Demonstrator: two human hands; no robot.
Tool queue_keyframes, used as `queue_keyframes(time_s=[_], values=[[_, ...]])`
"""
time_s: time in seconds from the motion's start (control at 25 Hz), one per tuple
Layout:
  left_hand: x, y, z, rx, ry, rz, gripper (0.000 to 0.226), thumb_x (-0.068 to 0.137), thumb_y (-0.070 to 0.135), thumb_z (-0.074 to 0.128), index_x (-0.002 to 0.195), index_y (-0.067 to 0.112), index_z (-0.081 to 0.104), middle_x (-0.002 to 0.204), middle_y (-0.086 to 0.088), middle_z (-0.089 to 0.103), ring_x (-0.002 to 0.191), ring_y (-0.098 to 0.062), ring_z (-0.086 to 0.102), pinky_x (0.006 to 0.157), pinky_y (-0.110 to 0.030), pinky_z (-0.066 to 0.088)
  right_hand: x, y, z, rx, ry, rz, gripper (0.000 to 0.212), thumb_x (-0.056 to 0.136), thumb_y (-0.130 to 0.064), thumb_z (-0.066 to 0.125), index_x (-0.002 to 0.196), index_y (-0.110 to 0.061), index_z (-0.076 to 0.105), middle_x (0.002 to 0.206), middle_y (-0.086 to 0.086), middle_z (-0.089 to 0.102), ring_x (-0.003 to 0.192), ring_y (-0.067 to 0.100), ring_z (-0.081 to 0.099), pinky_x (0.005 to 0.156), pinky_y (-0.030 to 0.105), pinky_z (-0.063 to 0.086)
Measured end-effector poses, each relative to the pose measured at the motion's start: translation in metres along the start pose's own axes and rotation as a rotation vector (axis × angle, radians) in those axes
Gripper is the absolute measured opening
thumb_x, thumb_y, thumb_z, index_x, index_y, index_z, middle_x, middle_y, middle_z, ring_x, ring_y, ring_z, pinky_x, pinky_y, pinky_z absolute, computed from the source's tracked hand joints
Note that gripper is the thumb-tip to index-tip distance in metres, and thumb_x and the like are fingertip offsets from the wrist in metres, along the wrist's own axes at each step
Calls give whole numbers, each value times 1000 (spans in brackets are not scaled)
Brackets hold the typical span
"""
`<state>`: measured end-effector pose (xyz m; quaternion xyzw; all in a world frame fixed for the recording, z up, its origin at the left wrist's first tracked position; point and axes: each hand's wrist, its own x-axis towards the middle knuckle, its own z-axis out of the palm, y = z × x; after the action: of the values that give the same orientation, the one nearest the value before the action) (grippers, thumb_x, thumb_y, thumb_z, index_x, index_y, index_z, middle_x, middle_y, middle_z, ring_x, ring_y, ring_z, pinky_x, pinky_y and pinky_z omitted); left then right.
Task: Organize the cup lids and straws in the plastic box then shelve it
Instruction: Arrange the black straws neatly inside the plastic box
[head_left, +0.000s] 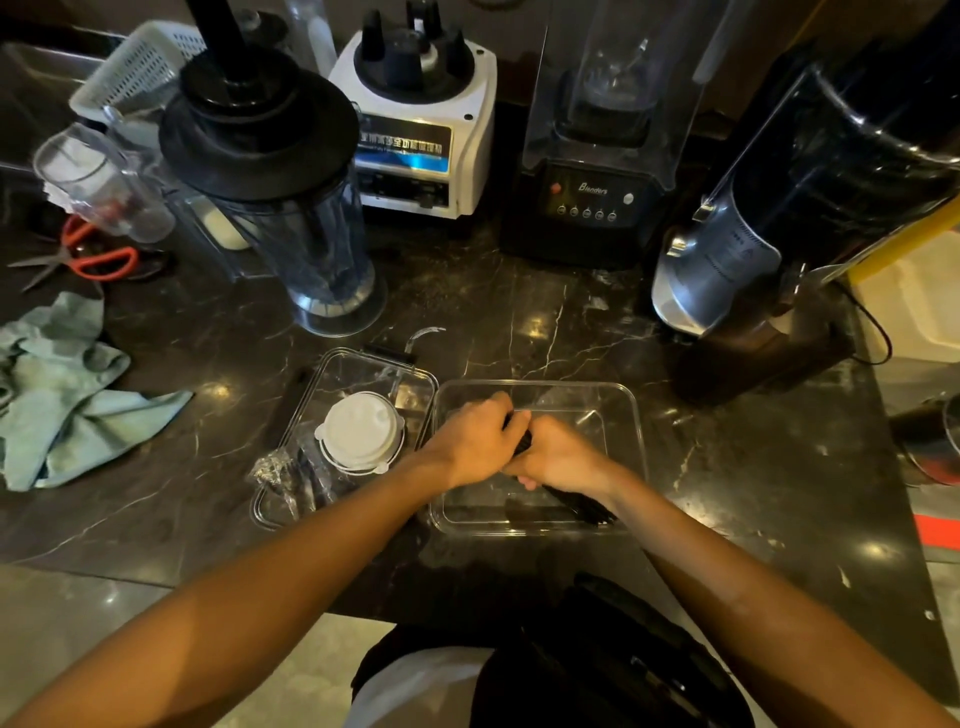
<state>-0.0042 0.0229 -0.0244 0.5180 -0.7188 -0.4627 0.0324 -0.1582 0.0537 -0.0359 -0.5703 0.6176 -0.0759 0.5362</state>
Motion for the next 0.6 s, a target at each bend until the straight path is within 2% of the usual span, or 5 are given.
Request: queue_keyframes(time_s=[0.08, 0.24, 0.36, 0.48, 0.6], values=[[3, -1, 5, 37, 62, 9, 28, 107, 33, 41, 107, 10, 58, 96, -10, 70, 80, -23, 67, 62, -30, 46, 2, 2, 2, 17, -3, 35, 11, 81, -9, 75, 75, -2, 69, 60, 6, 66, 60, 15, 63, 69, 35, 51], [5, -5, -3, 71, 98, 83, 22, 106, 27, 46, 102, 10, 59, 91, -4, 65, 82, -23, 66, 63, -29, 46, 3, 7, 1, 146, -36, 38, 23, 81, -9, 75, 98, 5, 68, 72, 7, 68, 68, 15, 65, 72, 34, 53], [11, -2, -17, 106, 168, 141, 29, 105, 36, 48, 104, 11, 62, 86, -1, 66, 81, -23, 70, 65, -31, 49, 1, 4, 3, 294, -23, 30, 14, 90, -11, 73, 99, -3, 66, 70, 3, 64, 65, 13, 62, 68, 30, 53], [7, 3, -39, -96, 330, 136, 39, 105, 50, 45, 116, 17, 61, 86, 2, 69, 70, -8, 68, 59, -25, 55, 2, -10, 11, 549, 89, 43, 6, 97, -9, 67, 101, -8, 62, 69, 2, 59, 62, 13, 58, 62, 26, 52], [1, -8, -57, -247, 444, 102, 40, 107, 46, 42, 105, 13, 65, 85, -8, 71, 65, -15, 67, 61, -34, 57, 7, -18, 14, 908, 149, 136, 17, 96, -13, 70, 109, -4, 64, 72, 5, 65, 66, 18, 64, 71, 32, 57]])
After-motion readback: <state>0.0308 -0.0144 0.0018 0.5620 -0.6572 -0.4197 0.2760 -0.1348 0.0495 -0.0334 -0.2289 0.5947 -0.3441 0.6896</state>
